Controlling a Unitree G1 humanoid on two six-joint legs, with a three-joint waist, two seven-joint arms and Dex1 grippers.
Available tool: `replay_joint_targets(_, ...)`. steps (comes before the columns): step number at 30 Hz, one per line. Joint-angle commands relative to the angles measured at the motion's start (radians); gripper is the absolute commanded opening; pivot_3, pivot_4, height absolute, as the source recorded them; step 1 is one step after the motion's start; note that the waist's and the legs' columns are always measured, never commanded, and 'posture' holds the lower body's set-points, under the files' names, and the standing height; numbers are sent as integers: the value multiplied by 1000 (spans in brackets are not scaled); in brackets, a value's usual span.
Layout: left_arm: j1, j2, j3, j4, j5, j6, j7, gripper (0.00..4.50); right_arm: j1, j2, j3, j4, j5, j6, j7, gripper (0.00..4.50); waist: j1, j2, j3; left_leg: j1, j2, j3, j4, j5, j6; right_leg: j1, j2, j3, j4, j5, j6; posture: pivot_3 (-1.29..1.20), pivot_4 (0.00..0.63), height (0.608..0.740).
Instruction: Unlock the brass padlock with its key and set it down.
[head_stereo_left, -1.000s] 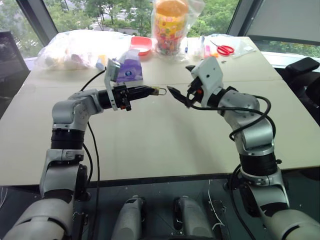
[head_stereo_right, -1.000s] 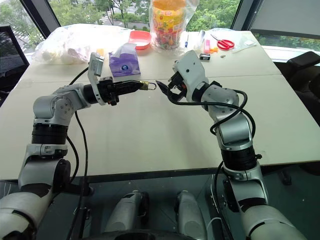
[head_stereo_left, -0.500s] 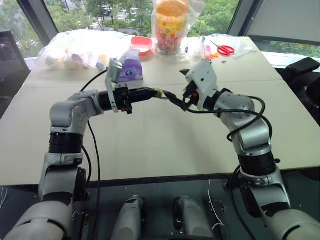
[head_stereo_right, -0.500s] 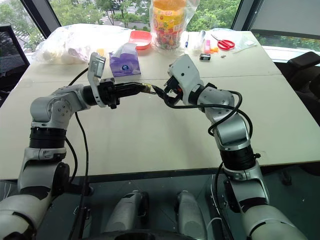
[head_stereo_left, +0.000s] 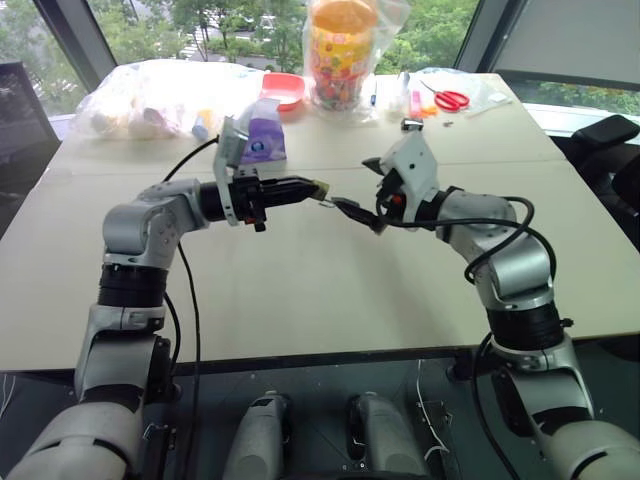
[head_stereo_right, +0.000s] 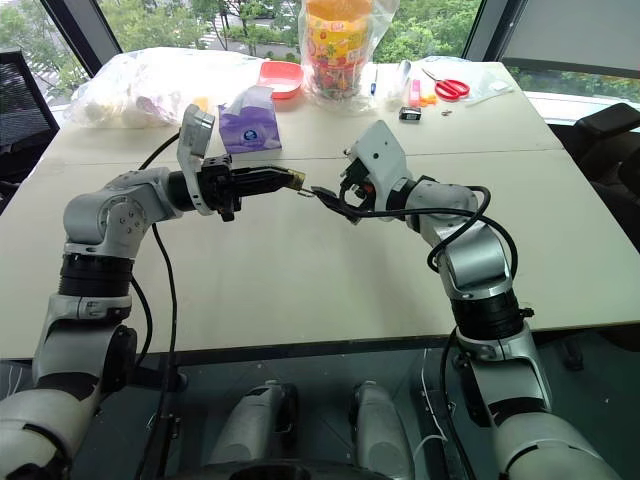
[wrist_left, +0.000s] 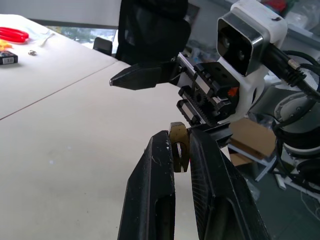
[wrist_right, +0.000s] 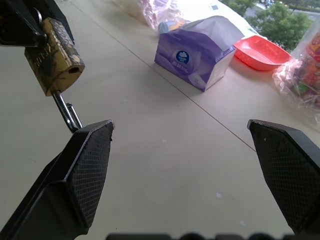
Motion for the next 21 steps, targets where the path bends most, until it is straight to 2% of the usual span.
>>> replay_joint_targets(1, -11, -6, 7, 1, -5, -26, -2, 0, -1, -28, -55, -22, 41, 23, 5, 4452, 1, 0, 0, 0, 0, 0, 0, 0, 0, 0, 0, 0, 0, 0, 0, 0, 150, 740)
replay_joint_targets(9, -17, -31, 7, 45, 4, -51, 19, 0, 44, -48, -64, -77, 88, 69, 2, 4452, 0, 0, 0, 0, 0, 0, 0, 0, 0, 0, 0, 0, 0, 0, 0, 0, 150, 740)
replay_joint_targets(13, -14, -117, 29, 137, 10, -51, 124, 0, 79, -91, -97, -117, 82, 91, -29, 4452, 7, 0, 0, 0, 0, 0, 0, 0, 0, 0, 0, 0, 0, 0, 0, 0, 150, 740)
replay_joint_targets(16, -48, -217, 64, 277, 5, -2, 260, 0, 137, -146, -110, -202, 96, 138, -25, 4452, 23, 0, 0, 0, 0, 0, 1, 0, 0, 0, 0, 0, -1, 1, 2, 0, 150, 740)
replay_joint_targets(21, -108, -292, 68, 448, 36, 14, 327, 0, 225, -239, -97, -350, 125, 221, -3, 4452, 24, -1, 0, -2, 0, 0, 1, -1, 1, 0, 0, 0, -2, 1, 2, 0, 150, 740)
